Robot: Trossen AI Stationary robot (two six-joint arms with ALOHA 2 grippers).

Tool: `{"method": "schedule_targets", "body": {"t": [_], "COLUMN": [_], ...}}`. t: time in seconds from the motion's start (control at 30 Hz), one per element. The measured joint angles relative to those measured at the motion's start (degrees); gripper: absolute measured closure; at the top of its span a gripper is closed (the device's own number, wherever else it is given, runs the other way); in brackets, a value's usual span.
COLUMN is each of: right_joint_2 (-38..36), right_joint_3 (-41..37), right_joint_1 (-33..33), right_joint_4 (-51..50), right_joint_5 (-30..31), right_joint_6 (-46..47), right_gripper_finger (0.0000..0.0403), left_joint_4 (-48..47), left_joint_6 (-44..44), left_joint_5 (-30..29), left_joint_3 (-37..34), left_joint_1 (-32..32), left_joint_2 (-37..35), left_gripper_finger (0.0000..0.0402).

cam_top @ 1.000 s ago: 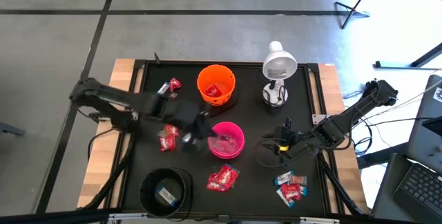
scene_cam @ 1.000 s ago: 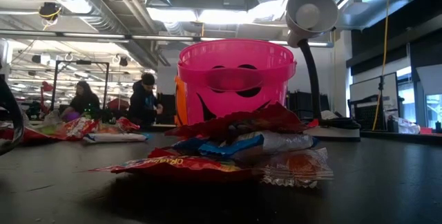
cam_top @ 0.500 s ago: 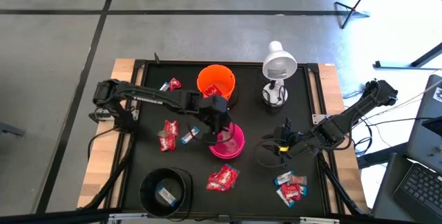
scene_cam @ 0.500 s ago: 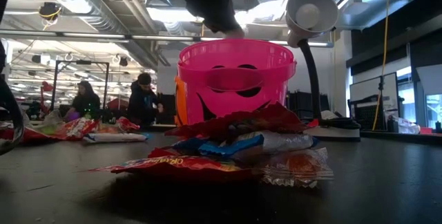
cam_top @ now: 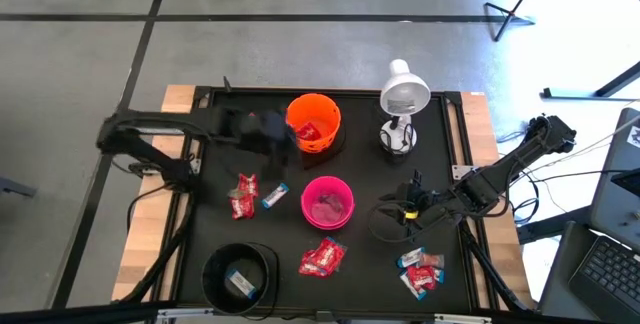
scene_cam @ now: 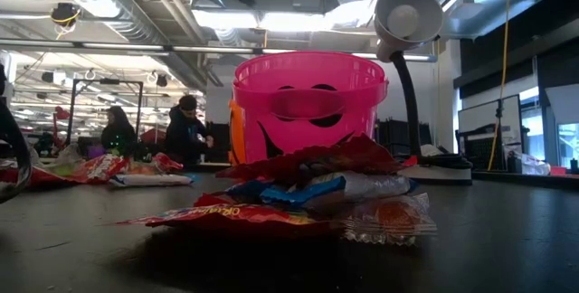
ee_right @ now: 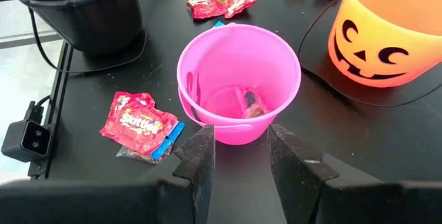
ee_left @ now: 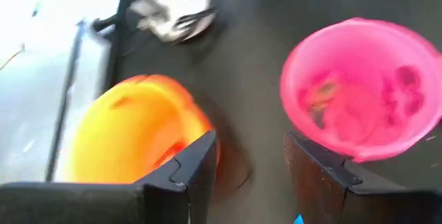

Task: Sort candy
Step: Put the orange gummy into the pink bucket

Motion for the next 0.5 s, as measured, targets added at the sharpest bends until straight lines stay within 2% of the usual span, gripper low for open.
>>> {"method": "schedule_targets", "body": {"t": [0.1, 0.27, 0.5], "right_joint_2": [0.0, 0.0, 0.0], "right_joint_3": [0.0, 0.0, 0.0], "right_joint_1": [0.0, 0.0, 0.0], "right_joint_4": [0.3, 0.5, 0.4], "right_joint_5": [0.4, 0.5, 0.5], "right_joint_6": [0.0, 0.0, 0.0], "right_gripper_finger": [0.0272, 0.0272, 0.0272], "left_joint_4": [-0.6, -4.1, -6.2], "left_joint_6": [-2.2, -5.1, -6.6], "left_joint_5": [0.4, 6.3, 3.5], "left_joint_3": [-1.9, -7.6, -20.7], "left_joint_1": [5.1, 14.8, 22.9], "left_joint_2": [-5.1, -8.5, -7.4], "left_gripper_finger": [0.0244, 0.0245, 0.0245]}}
